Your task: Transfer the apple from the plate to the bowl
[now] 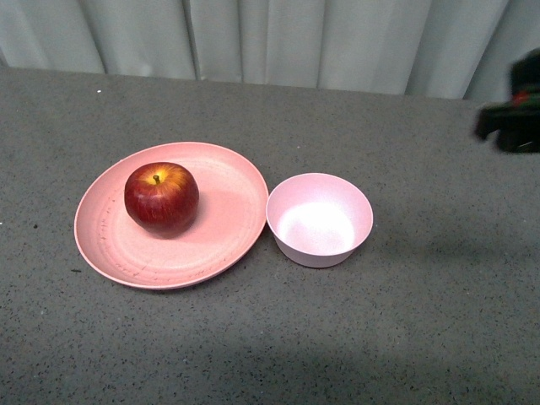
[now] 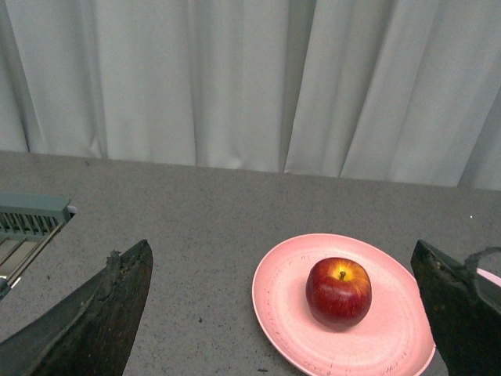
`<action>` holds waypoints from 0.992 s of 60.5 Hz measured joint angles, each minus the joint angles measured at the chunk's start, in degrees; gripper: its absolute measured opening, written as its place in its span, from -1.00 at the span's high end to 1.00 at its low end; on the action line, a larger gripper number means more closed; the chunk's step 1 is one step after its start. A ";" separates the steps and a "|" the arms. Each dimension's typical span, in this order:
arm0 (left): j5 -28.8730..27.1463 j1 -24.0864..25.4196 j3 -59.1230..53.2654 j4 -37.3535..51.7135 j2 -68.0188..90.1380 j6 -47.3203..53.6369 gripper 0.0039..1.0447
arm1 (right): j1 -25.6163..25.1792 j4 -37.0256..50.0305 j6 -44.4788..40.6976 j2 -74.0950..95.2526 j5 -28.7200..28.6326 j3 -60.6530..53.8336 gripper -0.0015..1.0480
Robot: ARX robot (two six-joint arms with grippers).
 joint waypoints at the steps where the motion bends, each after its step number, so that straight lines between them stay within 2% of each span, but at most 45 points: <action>1: -0.11 0.00 0.00 0.00 0.00 0.00 -0.88 | -0.85 1.79 0.22 -1.95 -0.37 -1.46 -0.06; 10: 0.09 0.00 0.00 0.00 0.00 0.00 -0.88 | -4.55 0.48 0.61 -11.43 -4.61 -8.44 0.52; 17: 0.07 0.00 0.00 0.00 0.00 0.00 -0.88 | -7.13 -7.52 0.66 -21.24 -7.10 -11.32 0.99; 43: 0.07 0.00 0.00 0.00 0.00 0.00 -0.88 | -12.39 -20.79 0.98 -42.23 -12.41 -17.97 0.98; 47: 0.07 0.00 0.00 0.00 0.00 0.02 -0.88 | -15.63 -24.00 0.98 -46.18 -16.76 -18.80 0.98; 52: 0.07 0.00 0.00 0.00 0.00 0.00 -0.88 | -17.38 -27.50 1.03 -50.49 -16.92 -19.47 0.98; 60: 0.09 0.00 0.00 0.00 0.00 0.00 -0.88 | -17.49 -32.81 1.01 -56.57 -17.29 -20.09 0.98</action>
